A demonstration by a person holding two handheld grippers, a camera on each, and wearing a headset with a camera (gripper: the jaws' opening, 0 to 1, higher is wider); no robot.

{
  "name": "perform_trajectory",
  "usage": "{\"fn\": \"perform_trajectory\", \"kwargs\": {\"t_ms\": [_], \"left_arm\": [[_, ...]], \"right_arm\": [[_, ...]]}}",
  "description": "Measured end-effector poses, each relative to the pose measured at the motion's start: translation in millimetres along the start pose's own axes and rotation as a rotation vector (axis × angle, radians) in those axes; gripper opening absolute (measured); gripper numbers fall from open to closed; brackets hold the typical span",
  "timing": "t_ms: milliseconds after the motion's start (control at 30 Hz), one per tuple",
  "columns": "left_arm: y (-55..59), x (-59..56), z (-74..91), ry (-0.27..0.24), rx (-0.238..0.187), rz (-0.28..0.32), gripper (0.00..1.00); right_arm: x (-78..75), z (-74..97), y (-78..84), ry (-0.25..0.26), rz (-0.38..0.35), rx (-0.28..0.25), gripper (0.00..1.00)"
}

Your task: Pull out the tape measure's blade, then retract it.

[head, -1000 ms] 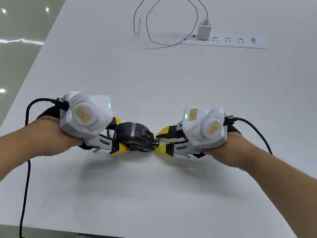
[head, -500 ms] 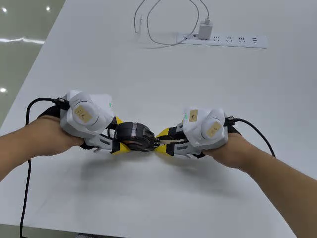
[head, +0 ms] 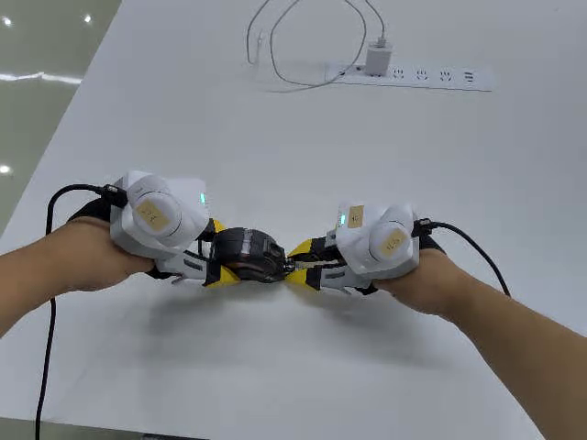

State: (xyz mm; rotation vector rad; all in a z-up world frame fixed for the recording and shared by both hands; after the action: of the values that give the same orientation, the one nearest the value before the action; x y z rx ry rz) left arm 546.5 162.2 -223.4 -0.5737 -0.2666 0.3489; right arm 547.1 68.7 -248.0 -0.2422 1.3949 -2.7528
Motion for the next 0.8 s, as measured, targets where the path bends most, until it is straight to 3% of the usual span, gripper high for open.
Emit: {"fn": "perform_trajectory", "kwargs": {"t_ms": [800], "left_arm": [[0.6, 1.0, -0.6, 0.004, 0.001, -0.009, 0.27]], "right_arm": [[0.2, 4.1, 2.5, -0.002, 0.003, 0.009, 0.09]]}}
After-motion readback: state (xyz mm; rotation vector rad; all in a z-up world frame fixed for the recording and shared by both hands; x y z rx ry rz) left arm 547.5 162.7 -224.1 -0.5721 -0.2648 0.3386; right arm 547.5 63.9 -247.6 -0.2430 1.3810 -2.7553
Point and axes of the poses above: the centre of the closed fingertips' face, and the gripper's own axes: z roughly backward along the fingers, x roughly to its left, y roughly out of its underside, the point moved 3 cm from there along z, roughly backward along the fingers, and after that the axes turned 9 degrees about -y, right-handed, at the moved point
